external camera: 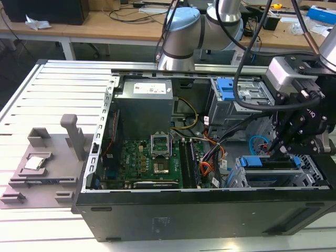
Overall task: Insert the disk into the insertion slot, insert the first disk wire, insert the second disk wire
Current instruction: 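Insert the second disk wire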
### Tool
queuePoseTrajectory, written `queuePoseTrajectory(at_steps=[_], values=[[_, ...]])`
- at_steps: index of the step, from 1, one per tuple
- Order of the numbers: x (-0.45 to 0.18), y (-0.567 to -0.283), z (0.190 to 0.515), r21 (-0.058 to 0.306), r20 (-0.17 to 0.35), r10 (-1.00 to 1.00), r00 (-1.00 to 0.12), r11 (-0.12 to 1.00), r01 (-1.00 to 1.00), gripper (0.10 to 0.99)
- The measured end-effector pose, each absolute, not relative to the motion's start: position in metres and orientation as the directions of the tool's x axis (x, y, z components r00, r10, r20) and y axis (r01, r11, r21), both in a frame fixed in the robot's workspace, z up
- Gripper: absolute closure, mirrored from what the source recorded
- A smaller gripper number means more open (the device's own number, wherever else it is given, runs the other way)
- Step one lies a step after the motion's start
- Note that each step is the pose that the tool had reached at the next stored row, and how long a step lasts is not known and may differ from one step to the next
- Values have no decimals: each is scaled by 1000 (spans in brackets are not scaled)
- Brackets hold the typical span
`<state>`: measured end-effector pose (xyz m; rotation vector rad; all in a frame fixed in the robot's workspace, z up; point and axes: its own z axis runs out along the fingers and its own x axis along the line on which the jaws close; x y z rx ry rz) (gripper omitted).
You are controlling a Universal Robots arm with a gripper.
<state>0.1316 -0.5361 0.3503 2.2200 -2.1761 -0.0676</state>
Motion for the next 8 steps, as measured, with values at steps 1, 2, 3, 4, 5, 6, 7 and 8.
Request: queuePoseTrajectory(at_steps=[1,2,3,4,5,6,7,8], values=[[132,-536,350,53,-9,-1000,20,-20,-998,922],[132,-536,349,53,-9,-1000,20,-20,-998,922],[132,-536,348,53,-9,-1000,20,-20,-998,922],[132,-536,348,53,-9,-1000,20,-20,-998,922],[132,-536,347,53,-8,-1000,20,-20,-998,922],[132,-536,346,53,-9,-1000,20,-20,-998,922],[132,-536,346,53,-8,-1000,20,-20,-998,922],[132,-536,345,53,-8,-1000,20,-20,-998,922]])
